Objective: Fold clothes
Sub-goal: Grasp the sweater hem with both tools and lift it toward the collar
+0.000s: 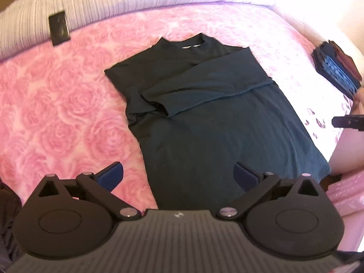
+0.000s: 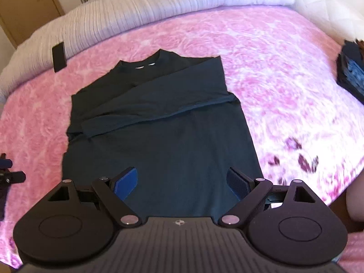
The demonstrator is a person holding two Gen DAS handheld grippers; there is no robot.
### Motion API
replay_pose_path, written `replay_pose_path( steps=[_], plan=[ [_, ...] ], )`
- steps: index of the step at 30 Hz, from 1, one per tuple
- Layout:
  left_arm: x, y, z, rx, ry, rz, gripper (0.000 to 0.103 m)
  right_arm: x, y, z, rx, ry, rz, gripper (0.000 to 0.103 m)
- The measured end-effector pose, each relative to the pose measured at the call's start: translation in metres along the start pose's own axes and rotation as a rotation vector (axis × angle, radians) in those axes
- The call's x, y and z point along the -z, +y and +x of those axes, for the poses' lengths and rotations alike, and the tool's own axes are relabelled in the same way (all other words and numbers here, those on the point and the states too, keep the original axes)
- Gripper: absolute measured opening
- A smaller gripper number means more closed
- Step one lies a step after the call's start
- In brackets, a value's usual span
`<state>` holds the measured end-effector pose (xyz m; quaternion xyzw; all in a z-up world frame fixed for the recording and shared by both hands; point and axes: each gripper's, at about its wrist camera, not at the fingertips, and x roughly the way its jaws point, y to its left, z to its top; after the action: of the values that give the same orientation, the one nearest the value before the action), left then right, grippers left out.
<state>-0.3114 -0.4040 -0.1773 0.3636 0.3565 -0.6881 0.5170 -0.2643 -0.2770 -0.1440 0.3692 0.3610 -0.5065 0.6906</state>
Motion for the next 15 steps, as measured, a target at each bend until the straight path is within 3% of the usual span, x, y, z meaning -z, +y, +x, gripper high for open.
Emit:
replay_pose_path(
  steps=[4,10,15],
  plan=[
    [0.047,-0.031,-0.003,-0.011,-0.025,0.232,0.101,0.025,-0.002,-0.019,-0.018,-0.02,-0.046,0.088],
    [0.119,-0.079,-0.004,-0.026,-0.058,0.58,0.093,0.102,0.006,-0.024,-0.024,-0.025,-0.286,0.088],
    [0.192,-0.119,0.051,-0.052,-0.007,0.846,0.068,0.171,0.008,-0.001,-0.025,0.003,-0.333,0.088]
  ],
)
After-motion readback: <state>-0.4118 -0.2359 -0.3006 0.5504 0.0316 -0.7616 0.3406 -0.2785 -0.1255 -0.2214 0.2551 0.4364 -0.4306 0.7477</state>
